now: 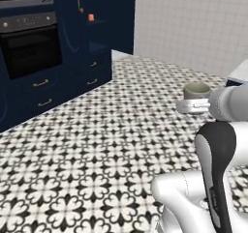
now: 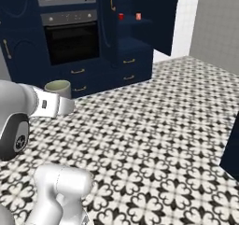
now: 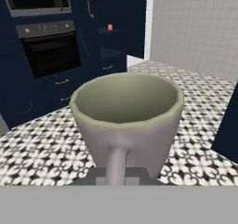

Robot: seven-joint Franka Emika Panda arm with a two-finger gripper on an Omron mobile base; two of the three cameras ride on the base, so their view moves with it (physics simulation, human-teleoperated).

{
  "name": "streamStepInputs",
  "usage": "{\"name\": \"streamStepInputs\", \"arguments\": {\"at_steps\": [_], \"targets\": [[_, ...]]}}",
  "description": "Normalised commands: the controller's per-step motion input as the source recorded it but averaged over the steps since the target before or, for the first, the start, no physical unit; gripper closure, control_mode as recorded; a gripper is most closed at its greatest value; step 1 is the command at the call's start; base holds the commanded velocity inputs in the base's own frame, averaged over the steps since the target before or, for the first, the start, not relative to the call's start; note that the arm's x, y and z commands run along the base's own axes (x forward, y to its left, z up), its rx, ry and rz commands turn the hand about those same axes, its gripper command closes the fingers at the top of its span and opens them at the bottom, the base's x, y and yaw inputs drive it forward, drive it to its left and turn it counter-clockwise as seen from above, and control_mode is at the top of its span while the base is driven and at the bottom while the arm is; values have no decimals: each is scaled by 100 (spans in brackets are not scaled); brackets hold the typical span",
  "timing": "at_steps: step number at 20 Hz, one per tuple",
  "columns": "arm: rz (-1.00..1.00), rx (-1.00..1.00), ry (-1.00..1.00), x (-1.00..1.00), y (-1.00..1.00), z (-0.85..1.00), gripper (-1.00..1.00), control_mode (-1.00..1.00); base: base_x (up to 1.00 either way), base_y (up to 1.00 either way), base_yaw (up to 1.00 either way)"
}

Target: Gather all objects into one cabinet and sort the glasses and bowls to opposite sides.

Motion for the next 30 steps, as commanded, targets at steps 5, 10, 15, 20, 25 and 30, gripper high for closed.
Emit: {"name": "streamStepInputs", "arguments": {"at_steps": [5,10,15,20,25,30], "targets": [[0,0,0,0,0,0,100,100,100,-33,0],[0,0,0,0,0,0,100,100,100,-22,5],[0,0,0,0,0,0,100,100,100,-3,9],[0,0,0,0,0,0,100,100,100,0,12],[0,0,0,0,0,0,100,100,100,-2,14],[0,0,0,0,0,0,100,100,100,-33,16]]}}
